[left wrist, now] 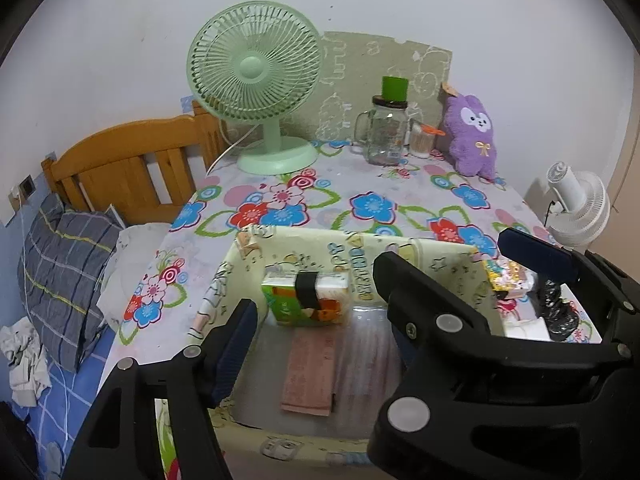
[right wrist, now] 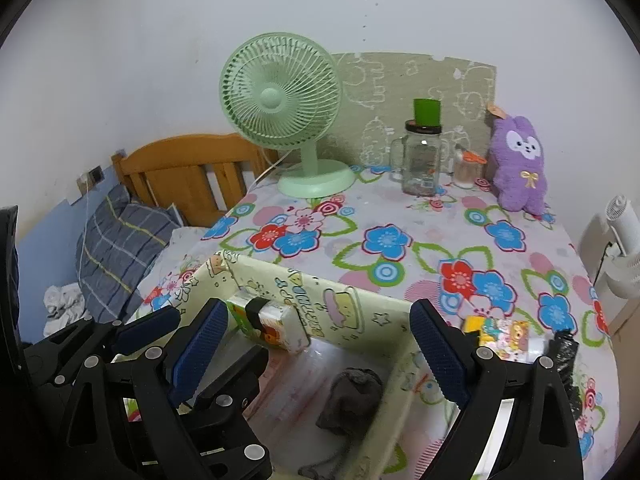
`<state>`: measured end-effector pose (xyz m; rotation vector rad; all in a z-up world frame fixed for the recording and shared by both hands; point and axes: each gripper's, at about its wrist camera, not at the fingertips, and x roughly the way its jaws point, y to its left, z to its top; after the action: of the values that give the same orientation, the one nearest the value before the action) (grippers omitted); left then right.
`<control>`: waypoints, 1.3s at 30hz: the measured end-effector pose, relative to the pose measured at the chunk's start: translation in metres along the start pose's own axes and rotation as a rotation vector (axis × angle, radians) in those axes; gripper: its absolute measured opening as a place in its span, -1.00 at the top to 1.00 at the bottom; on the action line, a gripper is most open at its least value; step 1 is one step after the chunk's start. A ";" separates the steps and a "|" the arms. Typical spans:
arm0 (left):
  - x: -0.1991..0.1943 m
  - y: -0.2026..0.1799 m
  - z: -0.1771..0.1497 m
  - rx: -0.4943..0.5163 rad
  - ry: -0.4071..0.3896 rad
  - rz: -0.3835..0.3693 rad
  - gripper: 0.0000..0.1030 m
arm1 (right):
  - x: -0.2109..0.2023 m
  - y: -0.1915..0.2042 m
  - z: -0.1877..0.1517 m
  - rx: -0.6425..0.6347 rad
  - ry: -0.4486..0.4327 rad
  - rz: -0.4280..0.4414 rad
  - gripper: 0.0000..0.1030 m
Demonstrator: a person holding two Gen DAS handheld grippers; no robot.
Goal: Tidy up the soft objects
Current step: 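Withdraw both tools from the box toward the black bundle and white cloth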
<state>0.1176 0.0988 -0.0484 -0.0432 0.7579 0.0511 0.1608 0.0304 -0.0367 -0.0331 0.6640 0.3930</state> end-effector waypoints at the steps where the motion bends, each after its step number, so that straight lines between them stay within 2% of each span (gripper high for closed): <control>1: -0.002 -0.002 0.000 0.003 -0.004 -0.002 -0.40 | -0.002 -0.001 0.000 0.002 -0.002 -0.002 -0.83; 15: -0.029 -0.042 0.000 0.040 -0.057 -0.029 -0.48 | -0.048 -0.031 -0.008 0.043 -0.055 -0.051 -0.83; 23: -0.048 -0.069 0.000 0.067 -0.107 -0.043 -0.68 | -0.079 -0.050 -0.013 0.063 -0.099 -0.076 -0.83; 39: -0.073 -0.123 -0.008 0.105 -0.156 -0.087 -0.76 | -0.129 -0.090 -0.028 0.097 -0.142 -0.144 -0.83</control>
<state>0.0672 -0.0263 -0.0014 0.0275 0.6011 -0.0673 0.0846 -0.1017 0.0110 0.0392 0.5363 0.2222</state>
